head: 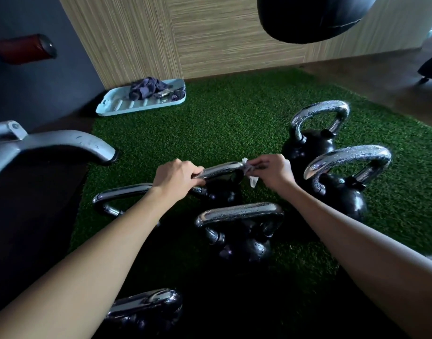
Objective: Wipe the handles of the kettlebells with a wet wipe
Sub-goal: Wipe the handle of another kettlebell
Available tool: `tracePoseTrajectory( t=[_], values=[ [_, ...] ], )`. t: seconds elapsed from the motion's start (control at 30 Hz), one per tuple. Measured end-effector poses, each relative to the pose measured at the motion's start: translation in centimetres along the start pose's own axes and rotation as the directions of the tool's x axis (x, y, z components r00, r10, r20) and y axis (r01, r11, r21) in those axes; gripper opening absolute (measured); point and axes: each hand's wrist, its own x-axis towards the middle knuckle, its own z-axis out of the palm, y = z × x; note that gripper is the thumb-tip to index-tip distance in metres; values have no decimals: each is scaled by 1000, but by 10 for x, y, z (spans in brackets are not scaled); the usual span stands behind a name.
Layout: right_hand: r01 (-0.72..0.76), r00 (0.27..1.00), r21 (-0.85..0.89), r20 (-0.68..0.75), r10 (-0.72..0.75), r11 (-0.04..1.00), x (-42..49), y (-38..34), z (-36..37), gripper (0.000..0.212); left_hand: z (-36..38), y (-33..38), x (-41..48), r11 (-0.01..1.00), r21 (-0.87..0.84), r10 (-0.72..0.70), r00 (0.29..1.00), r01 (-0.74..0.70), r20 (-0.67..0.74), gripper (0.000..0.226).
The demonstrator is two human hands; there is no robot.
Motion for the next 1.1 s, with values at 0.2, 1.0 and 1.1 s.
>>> tracePoseTrajectory(
  t=[0.2, 1.0, 1.1],
  values=[
    [-26, 1000, -5, 7, 26, 1000, -1, 1, 8, 28, -1, -6, 2, 998, -50, -26, 999, 28, 30, 48],
    [-79, 997, 145, -4, 81, 986, 10, -15, -13, 37, -3, 11, 33, 991, -117, -59, 994, 69, 92, 50],
    [0, 1000, 162, 23, -3, 987, 3, -38, -22, 41, -11, 20, 44, 970, -220, -62, 983, 99, 171, 53]
  ],
)
